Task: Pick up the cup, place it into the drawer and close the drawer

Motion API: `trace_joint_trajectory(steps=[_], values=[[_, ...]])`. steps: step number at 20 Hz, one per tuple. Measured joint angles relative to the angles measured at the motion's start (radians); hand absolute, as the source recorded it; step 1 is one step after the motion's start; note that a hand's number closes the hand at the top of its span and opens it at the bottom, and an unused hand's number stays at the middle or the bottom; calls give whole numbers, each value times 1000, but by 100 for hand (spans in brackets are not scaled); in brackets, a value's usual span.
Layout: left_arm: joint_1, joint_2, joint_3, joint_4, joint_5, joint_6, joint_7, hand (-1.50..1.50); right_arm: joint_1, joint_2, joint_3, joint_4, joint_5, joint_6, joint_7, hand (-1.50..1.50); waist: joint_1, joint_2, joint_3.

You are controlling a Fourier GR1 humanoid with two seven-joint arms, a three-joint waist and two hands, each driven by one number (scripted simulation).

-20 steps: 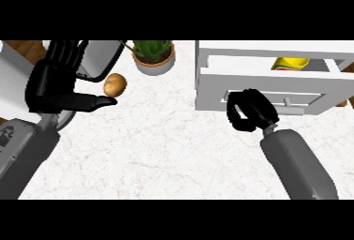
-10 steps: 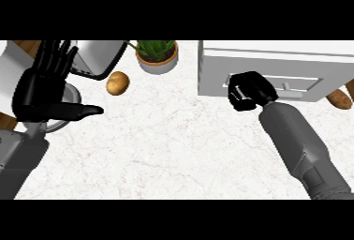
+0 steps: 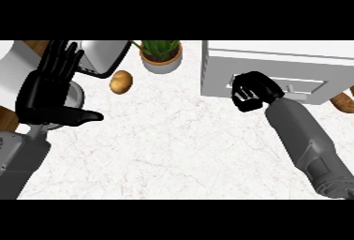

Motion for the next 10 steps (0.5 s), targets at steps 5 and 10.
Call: trace_joint_trajectory(steps=[5, 10], values=[[-8, -12, -5, 10, -2, -22, -6, -150, -2, -6, -22, 15, -21, 12, -45, 150, 5, 3, -2], [0, -31, -15, 13, -6, -28, -13, -150, -3, -16, -40, 26, -40, 33, -86, 150, 12, 5, -1]])
